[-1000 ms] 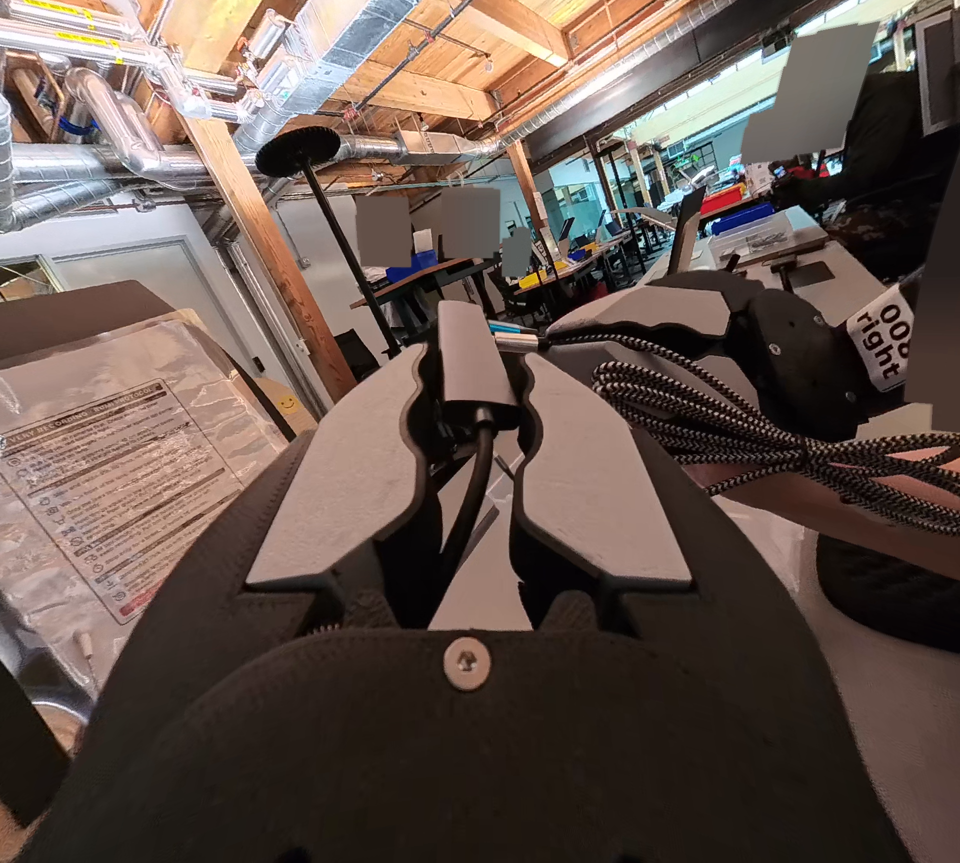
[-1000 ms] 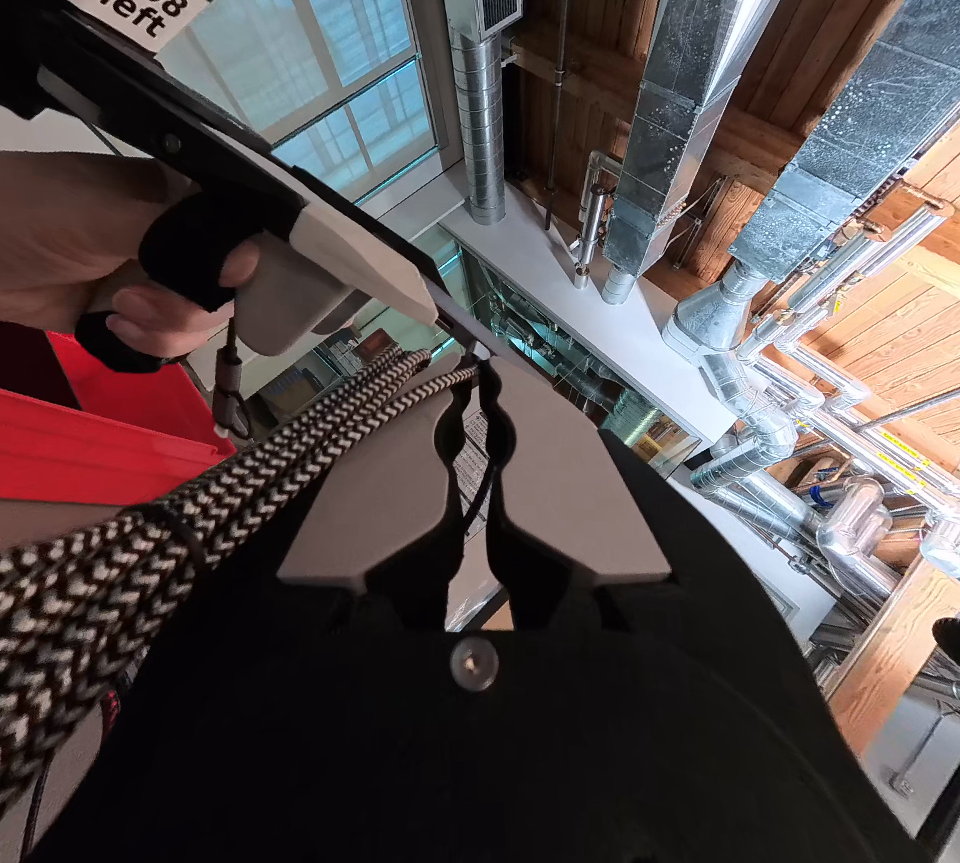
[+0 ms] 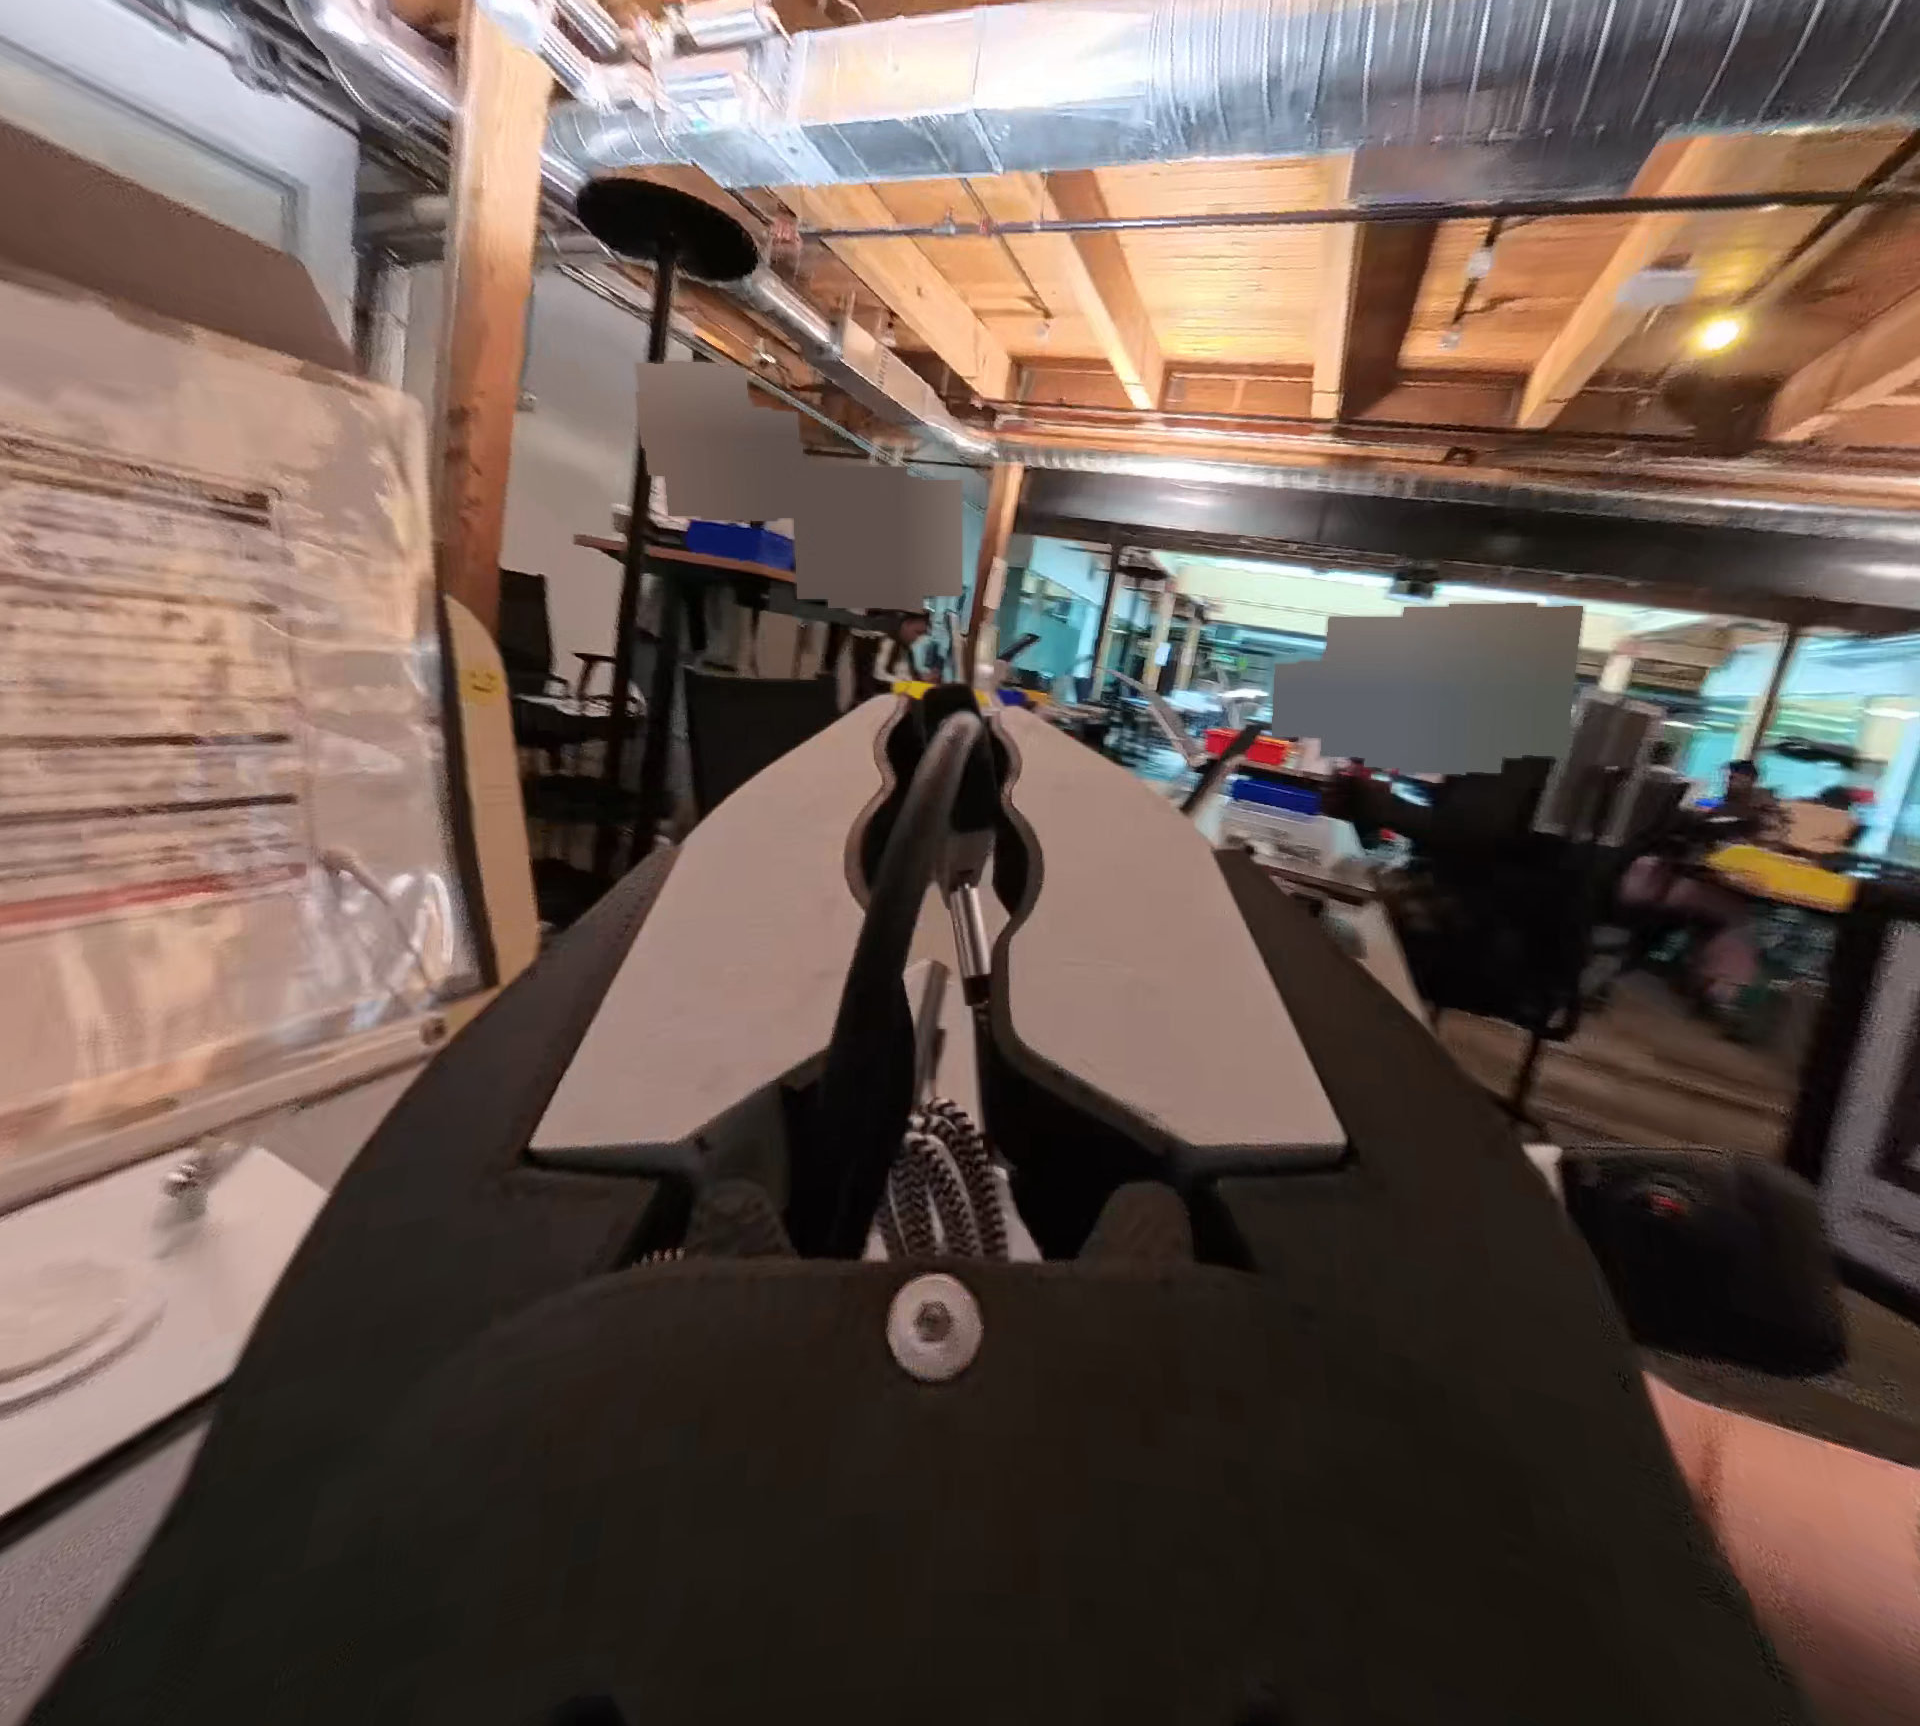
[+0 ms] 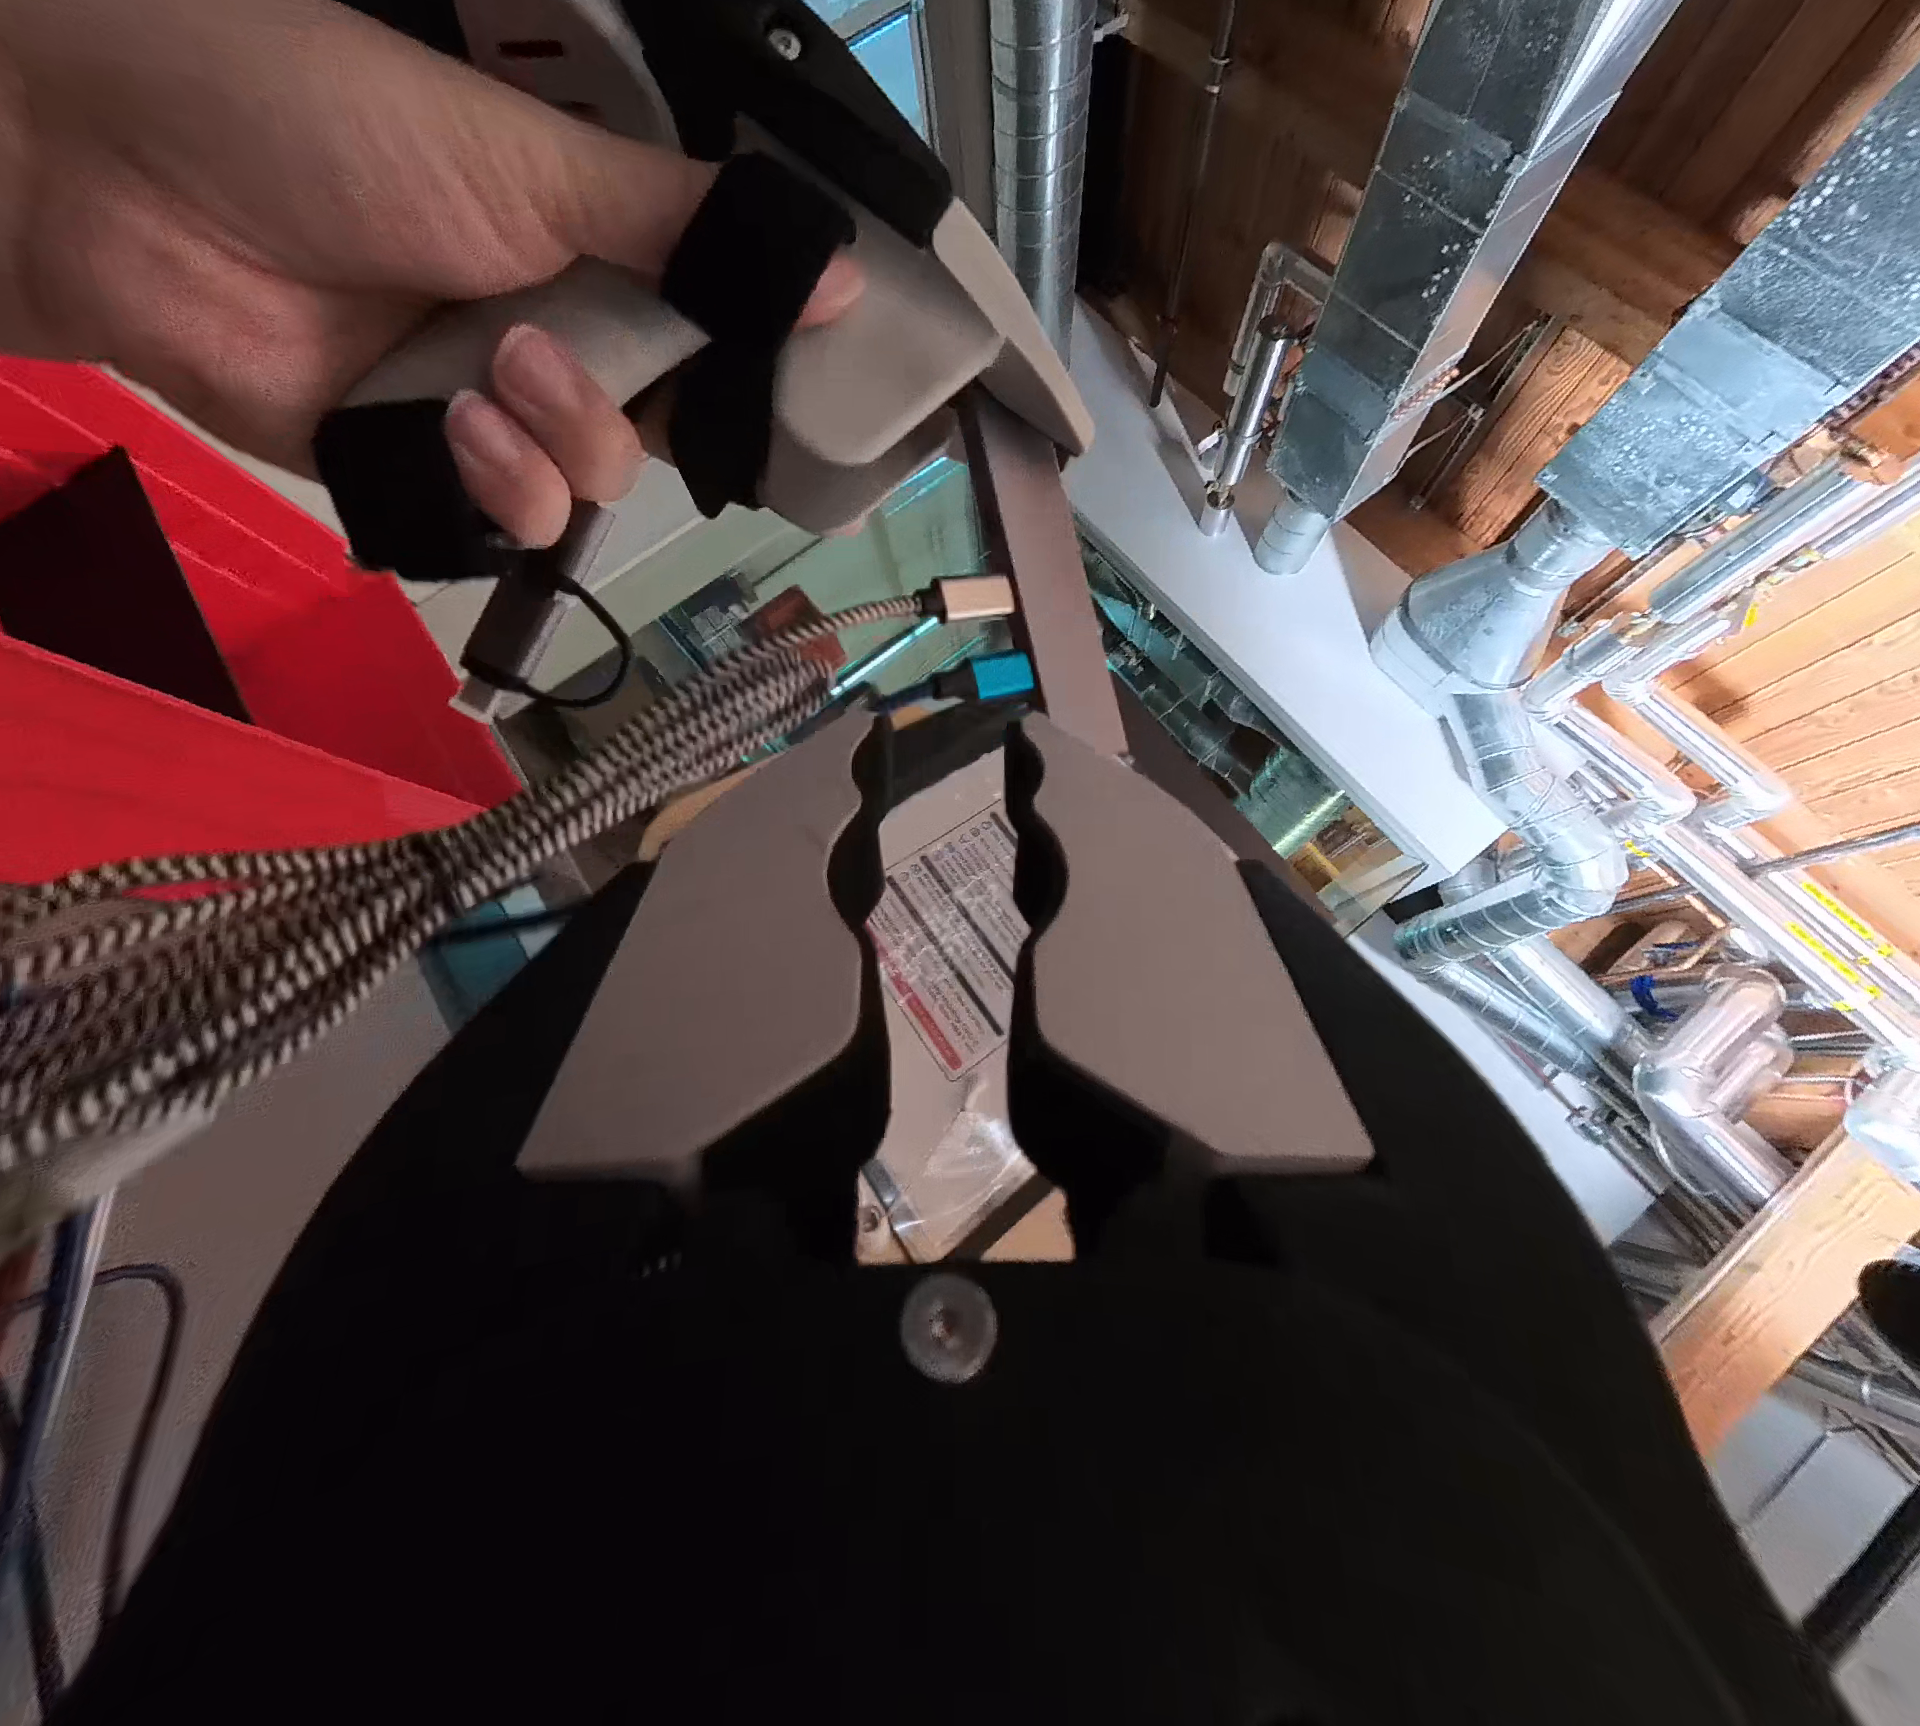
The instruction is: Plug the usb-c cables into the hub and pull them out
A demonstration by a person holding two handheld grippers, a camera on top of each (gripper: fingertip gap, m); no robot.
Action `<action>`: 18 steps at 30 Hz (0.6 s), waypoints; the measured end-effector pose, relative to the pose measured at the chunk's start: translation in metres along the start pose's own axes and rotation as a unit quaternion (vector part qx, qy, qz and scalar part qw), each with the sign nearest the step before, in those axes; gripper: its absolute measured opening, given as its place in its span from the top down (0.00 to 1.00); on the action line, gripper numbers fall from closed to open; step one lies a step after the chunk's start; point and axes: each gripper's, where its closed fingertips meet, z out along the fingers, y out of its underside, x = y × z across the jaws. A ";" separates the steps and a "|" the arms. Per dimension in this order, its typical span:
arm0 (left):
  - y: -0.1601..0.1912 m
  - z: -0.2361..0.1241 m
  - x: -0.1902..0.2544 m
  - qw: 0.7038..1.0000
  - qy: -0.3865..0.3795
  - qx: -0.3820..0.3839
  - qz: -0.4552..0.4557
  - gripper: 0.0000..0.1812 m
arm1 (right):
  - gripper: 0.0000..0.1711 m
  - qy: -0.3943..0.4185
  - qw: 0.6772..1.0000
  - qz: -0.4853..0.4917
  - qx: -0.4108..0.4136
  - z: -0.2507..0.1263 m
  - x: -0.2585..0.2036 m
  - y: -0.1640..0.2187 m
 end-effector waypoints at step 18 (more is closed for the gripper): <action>-0.003 -0.001 0.030 0.982 0.145 -0.022 -0.123 0.95 | 0.79 -0.204 0.739 0.635 0.101 0.000 0.038 0.002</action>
